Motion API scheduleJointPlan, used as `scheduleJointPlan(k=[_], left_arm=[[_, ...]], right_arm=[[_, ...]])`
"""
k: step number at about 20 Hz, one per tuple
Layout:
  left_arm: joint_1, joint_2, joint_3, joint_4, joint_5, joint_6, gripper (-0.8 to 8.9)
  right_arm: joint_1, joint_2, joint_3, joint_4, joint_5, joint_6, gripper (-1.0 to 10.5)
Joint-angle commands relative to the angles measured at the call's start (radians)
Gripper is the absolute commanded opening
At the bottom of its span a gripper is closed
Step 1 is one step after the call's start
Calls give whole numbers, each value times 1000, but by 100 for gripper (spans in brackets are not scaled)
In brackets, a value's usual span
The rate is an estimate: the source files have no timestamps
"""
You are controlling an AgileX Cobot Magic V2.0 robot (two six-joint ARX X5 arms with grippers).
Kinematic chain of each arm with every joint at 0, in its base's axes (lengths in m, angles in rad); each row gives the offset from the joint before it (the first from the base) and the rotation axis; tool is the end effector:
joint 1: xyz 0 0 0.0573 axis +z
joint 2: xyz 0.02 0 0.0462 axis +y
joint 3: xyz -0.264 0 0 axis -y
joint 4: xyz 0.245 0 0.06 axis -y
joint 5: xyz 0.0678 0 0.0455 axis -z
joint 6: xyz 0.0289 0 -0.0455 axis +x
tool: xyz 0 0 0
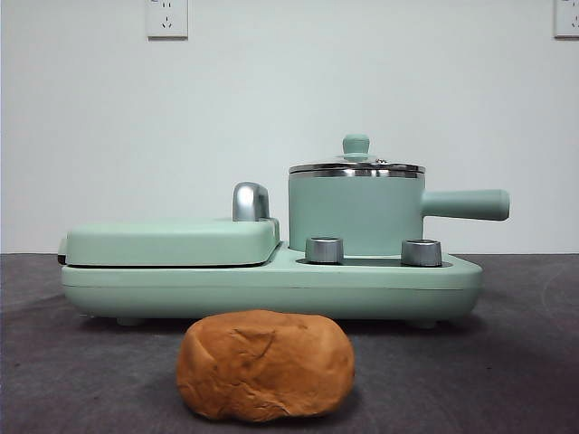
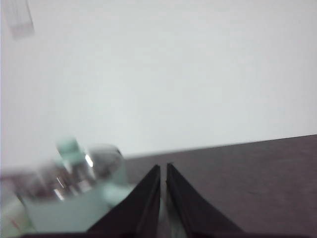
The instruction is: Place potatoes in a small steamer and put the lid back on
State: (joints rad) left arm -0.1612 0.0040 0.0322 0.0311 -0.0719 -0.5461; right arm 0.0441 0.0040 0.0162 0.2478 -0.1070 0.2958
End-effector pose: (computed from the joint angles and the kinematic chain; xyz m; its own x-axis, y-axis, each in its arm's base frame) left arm 0.0948 -0.0133 0.1772 0.9943 -0.0889 0.0591 0.1067 0.8462 -0.5221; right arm 0.0933 0.0072 0.1924 0.9552 0.1491 0.2556 -0.2154 0.9425 0.2554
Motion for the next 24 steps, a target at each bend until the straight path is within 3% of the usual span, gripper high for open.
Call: scheduleJointPlan(k=[1,7,11,14,18,24], left_arm=[[-3,0,-18,106,12,-202,6],[-3,0,-13,441,28,-335,7],[-3,2,79,389,29,-433,9],[-3,21,219,155,32,-373,9],[-3,113,422,-127,32,-133,9],[-3,297,647,-320,93,103,9]], right_arm=[[0,0,-3,76,-11,251,20],[0,0,40,192,-32,527,12],[0,3,147,113,-51,552,12],[0,37,269,-19,-77,486,12],[0,138,453,-203,-141,309,12],[0,320,681,-451,-249,21,12]])
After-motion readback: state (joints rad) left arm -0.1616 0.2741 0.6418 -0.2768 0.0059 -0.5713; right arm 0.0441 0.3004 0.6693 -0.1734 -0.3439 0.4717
